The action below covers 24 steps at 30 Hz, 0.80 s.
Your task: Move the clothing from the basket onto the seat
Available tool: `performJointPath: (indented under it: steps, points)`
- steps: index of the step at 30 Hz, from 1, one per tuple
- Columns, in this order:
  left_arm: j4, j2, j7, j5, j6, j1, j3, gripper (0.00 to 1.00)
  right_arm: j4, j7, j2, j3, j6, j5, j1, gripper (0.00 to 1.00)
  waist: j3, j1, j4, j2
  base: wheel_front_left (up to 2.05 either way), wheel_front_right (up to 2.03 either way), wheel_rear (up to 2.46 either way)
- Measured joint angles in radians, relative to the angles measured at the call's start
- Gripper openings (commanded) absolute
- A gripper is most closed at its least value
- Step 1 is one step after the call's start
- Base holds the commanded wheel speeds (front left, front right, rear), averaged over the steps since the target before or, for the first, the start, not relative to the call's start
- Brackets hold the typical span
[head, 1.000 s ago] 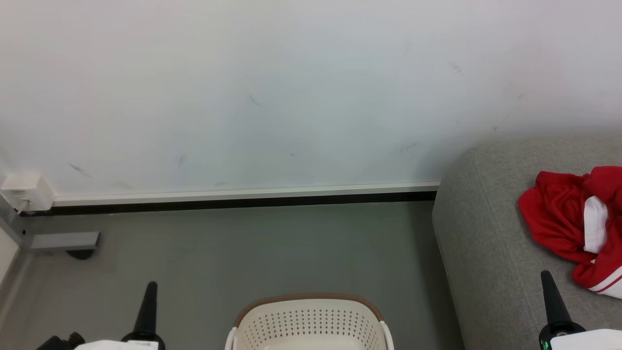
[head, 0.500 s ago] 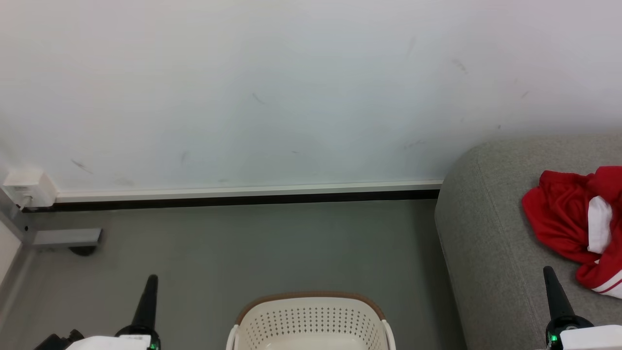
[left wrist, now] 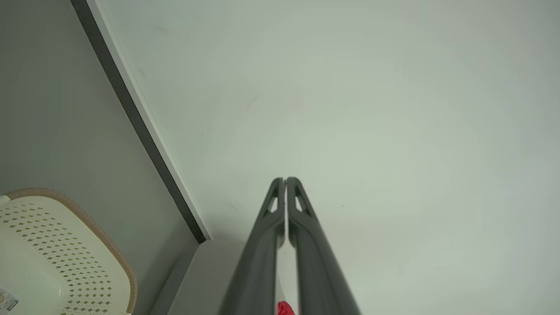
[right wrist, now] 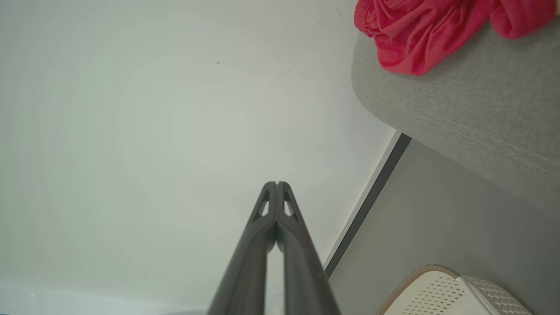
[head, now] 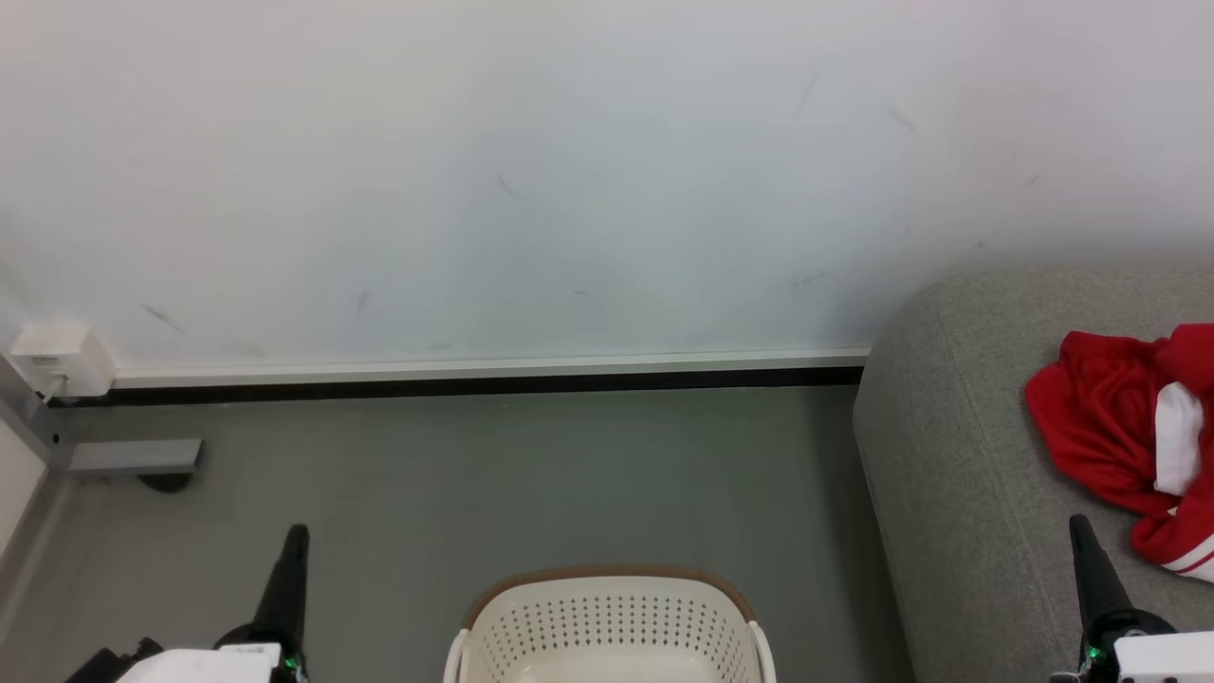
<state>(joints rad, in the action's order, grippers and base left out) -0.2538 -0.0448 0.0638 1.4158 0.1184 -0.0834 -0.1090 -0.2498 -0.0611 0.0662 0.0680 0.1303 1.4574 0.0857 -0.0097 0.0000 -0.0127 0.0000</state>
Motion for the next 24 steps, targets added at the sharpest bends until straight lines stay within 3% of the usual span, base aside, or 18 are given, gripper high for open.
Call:
performJointPath:
  steps: [24]
  points:
    - [0.006, -0.002, 0.046, 0.175, 0.009, -0.02, -0.005, 0.0, 0.002, -0.045, -0.01, 0.038, 0.0, 0.141, 0.015, 0.0, 0.012, 0.0, 0.011, 0.0, 0.0, 0.0, 0.0]
